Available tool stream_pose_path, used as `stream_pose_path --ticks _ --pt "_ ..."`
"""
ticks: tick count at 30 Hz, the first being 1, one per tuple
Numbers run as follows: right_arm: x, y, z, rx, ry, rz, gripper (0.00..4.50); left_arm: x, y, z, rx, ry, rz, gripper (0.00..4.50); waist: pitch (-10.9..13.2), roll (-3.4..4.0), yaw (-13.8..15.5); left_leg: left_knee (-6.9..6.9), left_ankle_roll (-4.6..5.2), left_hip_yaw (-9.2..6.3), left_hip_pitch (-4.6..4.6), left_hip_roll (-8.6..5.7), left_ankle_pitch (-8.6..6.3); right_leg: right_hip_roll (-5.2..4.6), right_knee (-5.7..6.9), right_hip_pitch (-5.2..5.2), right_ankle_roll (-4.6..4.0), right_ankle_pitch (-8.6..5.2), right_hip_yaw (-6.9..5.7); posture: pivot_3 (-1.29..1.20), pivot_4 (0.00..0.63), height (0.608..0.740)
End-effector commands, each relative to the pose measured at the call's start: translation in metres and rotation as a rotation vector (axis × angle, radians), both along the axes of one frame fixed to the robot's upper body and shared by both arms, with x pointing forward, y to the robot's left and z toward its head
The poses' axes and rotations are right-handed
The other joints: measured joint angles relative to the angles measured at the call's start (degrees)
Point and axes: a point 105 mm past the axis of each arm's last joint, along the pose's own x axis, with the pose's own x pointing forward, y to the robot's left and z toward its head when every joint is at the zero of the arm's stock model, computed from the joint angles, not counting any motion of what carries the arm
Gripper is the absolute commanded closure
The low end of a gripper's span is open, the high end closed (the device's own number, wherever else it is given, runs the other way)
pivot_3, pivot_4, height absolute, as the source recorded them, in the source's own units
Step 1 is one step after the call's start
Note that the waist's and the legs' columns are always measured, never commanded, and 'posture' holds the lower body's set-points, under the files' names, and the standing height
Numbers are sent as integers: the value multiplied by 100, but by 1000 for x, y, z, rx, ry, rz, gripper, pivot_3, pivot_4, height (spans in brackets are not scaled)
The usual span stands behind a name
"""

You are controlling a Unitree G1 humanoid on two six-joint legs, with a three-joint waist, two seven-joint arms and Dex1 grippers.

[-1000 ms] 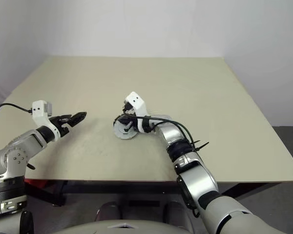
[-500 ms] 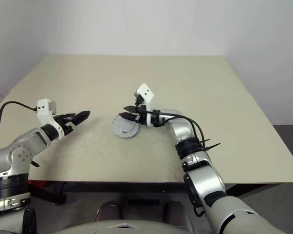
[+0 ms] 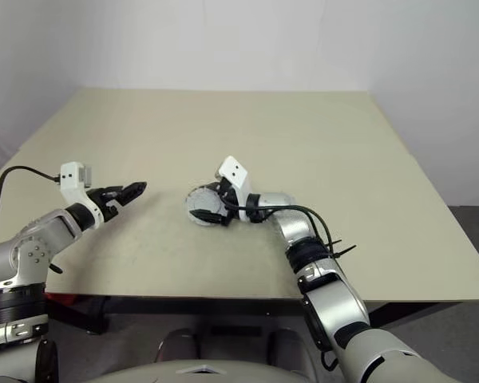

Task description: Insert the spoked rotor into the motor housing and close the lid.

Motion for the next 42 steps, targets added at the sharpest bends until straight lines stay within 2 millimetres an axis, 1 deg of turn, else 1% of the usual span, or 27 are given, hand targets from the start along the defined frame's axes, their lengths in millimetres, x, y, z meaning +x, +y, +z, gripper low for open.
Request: stream_pose_path --ticks 1,12,15,17,25,29,32,34,39,42 --pt "1 4 6 5 -37 10 18 2 3 16 26 -53 1 0 0 0 -1 0 0 0 1 0 0 0 0 0 0 0 0 0 0 740" --pt "6 4 -1 3 -30 -21 18 0 8 18 34 -50 12 0 0 0 -2 0 0 0 2 0 0 0 1 0 0 0 0 0 0 740" --pt "11 2 0 17 -37 -52 639 0 9 19 34 -49 14 0 0 0 -1 0 0 0 3 0 0 0 1 0 0 0 0 0 0 740" --pt "11 1 1 18 -44 -43 1263 0 10 19 34 -50 15 0 0 0 1 0 1 0 2 0 0 0 1 0 0 0 0 0 0 740" --pt "16 -1 0 -4 -55 -66 1279 1 9 20 31 -52 15 0 0 0 1 0 0 0 2 0 0 -1 2 1 0 0 -1 0 0 740" --pt "20 6 19 73 -12 -65 1279 1 9 18 27 -48 16 0 1 1 -1 0 0 0 3 0 0 0 3 1 0 0 -1 0 0 740" --pt "22 10 25 86 -10 -66 1279 0 8 17 27 -46 15 0 1 2 -3 -1 0 0 2 1 0 0 2 -1 0 0 -1 0 0 740" --pt "21 11 23 77 -9 -64 1279 0 8 17 27 -46 15 0 1 2 -2 -2 0 0 0 2 0 0 1 -2 -1 0 -2 0 0 740" --pt "20 11 9 33 -12 -77 1279 -1 9 17 26 -46 18 0 1 2 -4 -6 0 0 -7 2 0 0 -3 -8 -1 0 -4 0 0 740" --pt "21 12 3 -16 -51 -96 1279 -2 9 16 27 -42 19 0 1 2 -4 -6 0 0 -5 3 0 0 -1 -8 -1 0 -4 0 0 740"
